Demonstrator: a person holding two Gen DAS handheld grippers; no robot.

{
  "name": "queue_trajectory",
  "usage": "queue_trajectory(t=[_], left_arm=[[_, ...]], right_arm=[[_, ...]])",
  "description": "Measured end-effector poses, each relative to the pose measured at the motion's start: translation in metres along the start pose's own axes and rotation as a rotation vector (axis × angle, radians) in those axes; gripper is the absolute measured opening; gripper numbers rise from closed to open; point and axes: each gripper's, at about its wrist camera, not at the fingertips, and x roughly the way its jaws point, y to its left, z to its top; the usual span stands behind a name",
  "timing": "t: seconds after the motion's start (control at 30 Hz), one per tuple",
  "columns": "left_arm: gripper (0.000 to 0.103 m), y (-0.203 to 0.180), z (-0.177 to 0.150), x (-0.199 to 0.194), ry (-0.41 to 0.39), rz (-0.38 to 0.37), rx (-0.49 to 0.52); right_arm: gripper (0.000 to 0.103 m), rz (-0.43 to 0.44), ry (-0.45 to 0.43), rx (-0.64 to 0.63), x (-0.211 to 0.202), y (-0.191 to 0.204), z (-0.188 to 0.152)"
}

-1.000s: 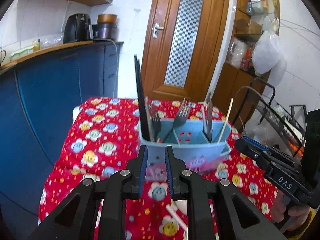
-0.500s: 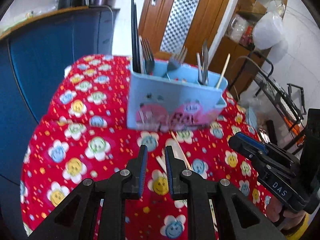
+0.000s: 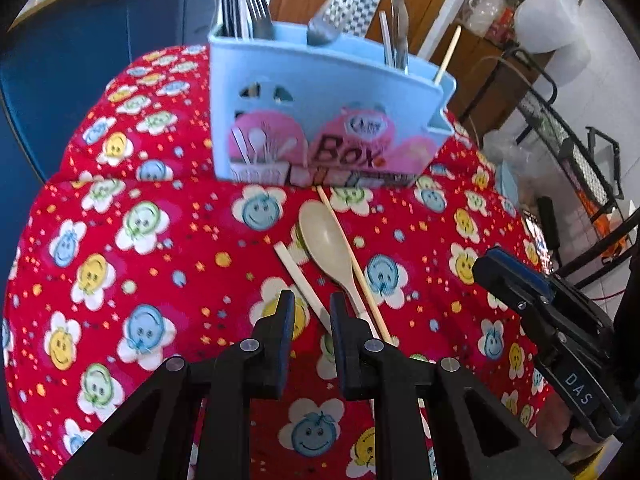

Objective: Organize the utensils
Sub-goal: 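Move both tools back over the wooden spoon and chopstick, then grasp a wooden fork with the left gripper while the right gripper grasps the wooden spoon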

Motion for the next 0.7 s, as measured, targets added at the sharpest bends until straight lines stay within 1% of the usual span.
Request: queue_trajectory(t=[0.17, 0.33, 0.43, 0.6, 0.7], left_arm=[[0.018, -0.003, -0.002, 0.008, 0.038, 0.014, -0.006], [0.018, -0.006, -0.001, 0.016, 0.069, 0.007, -0.021], [0.017, -0.006, 0.000, 0.017, 0.060, 0.009, -0.034], [0.007, 0.000, -0.002, 0.016, 0.035, 0.001, -0.059], [0.006, 0.007, -0.004, 0.010, 0.017, -0.013, -0.084]], right_arm=[[0.023, 0.011, -0.001, 0.017, -0.003, -0.008, -0.004], [0.023, 0.021, -0.006, 0.039, -0.005, -0.014, -0.007], [0.023, 0.030, -0.004, 0.050, -0.005, -0.017, -0.009], [0.024, 0.035, 0.003, 0.055, -0.004, -0.016, -0.010], [0.024, 0.035, 0.013, 0.046, -0.002, -0.013, -0.009]])
